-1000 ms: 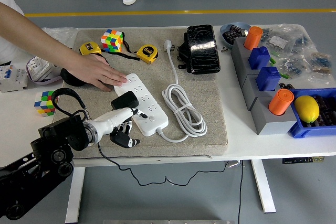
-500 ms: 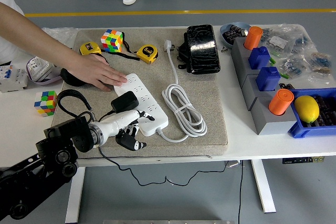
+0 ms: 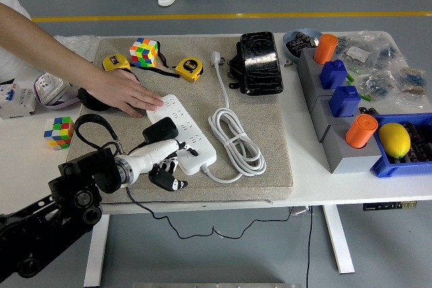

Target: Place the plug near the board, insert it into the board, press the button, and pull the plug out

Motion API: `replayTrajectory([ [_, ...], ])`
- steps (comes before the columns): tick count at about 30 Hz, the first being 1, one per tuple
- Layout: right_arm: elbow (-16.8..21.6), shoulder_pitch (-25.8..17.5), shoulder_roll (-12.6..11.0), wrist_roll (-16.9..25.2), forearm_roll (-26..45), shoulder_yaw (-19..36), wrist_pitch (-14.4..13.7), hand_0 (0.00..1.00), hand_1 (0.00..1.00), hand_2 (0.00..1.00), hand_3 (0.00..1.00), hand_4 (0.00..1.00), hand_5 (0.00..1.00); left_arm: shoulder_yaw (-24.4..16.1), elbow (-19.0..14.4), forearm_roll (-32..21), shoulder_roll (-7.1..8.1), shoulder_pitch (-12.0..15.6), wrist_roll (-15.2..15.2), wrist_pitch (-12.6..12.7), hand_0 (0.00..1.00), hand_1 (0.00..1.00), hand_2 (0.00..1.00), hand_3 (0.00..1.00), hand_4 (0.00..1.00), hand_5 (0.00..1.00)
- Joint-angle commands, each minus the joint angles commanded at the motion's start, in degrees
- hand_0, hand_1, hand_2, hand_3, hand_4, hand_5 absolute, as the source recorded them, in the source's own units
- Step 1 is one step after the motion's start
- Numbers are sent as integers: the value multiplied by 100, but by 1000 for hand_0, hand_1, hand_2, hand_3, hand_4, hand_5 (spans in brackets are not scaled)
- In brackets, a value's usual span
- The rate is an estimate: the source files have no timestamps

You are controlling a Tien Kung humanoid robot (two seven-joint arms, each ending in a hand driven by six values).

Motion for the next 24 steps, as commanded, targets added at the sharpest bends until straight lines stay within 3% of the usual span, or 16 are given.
replayTrajectory([
  [18, 6, 11, 1, 7, -13, 26, -2, 554, 591, 545, 512, 867, 373, 89, 253, 174, -73, -63, -120, 150, 60, 89, 149, 858, 784, 2],
  [24, 8, 5, -2, 8, -20, 29, -1, 554, 592, 545, 512, 867, 374, 18, 152, 109, -61, -28, -111, 114, 60, 89, 149, 857, 785, 2],
])
